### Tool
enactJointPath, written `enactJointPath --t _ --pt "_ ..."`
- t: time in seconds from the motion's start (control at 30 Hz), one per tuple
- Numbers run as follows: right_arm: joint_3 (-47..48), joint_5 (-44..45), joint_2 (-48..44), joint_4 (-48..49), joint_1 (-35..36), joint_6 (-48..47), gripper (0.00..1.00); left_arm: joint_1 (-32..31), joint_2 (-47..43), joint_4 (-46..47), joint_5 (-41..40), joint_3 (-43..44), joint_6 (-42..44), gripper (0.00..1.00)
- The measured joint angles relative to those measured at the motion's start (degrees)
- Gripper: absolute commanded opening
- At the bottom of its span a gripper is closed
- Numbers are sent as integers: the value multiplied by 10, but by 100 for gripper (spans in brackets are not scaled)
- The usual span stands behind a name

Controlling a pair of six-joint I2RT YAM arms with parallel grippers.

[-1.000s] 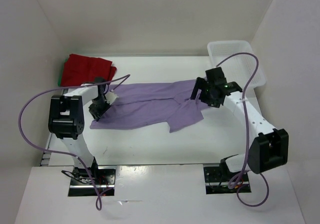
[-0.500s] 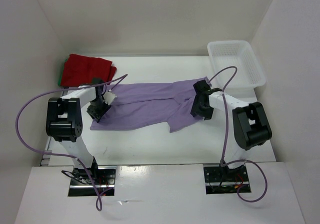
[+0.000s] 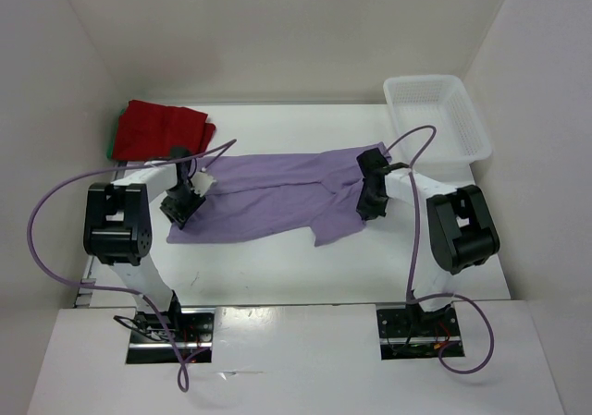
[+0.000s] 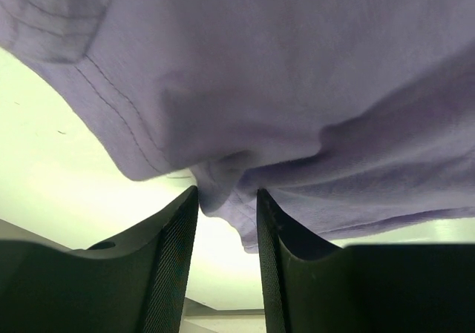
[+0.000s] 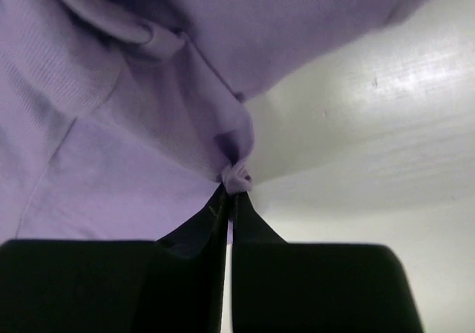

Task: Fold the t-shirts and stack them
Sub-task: Grap the side of the flattened tshirt closest away from the robot with both arms

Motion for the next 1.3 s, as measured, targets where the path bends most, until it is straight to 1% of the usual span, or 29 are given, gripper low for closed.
enactJointPath --t 0.1,0.2,0.3,0.4,0.53,0.57,0.67,0.7,0.73,0.8,0.87,0.97,1.03,1.13,1.23,1.3 --pt "-5 -5 -27 -36 0 5 0 0 -9 -2 1 -12 0 46" --pt "-6 -16 -88 -86 6 19 0 0 -15 -10 4 -18 1 49" --pt "-6 -31 -162 -127 24 38 0 0 -30 -18 11 -30 1 50" --pt "-9 -45 -210 -166 52 61 0 0 -55 -33 15 -38 4 51" --pt "-31 -63 -247 -210 90 93 0 -3 -94 -50 15 -52 26 58" --pt "-39 -68 -257 -221 95 100 0 -4 -107 -54 15 -57 36 61" --pt "-52 -78 -279 -249 100 114 0 -15 -154 -66 14 -75 89 70" --pt "-54 -80 -285 -255 101 118 0 -20 -173 -70 14 -83 111 75" --pt "-54 -82 -290 -260 103 120 0 -24 -193 -73 13 -92 140 77" --pt "-54 -87 -299 -264 107 126 0 -33 -227 -77 11 -108 192 84" --pt "-54 -89 -302 -266 110 129 0 -45 -248 -75 1 -128 246 94" --pt "-54 -88 -302 -268 111 132 0 -74 -249 -43 -32 -187 316 95" --pt "-54 -88 -303 -269 111 132 0 -93 -238 -37 -48 -225 356 95" --pt "-54 -86 -309 -269 111 135 0 -104 -227 -33 -50 -236 391 96" --pt "-55 -83 -325 -269 111 139 0 -111 -226 3 -54 -238 408 96" --pt "-55 -82 -333 -269 111 140 0 -113 -224 35 -61 -246 414 93"
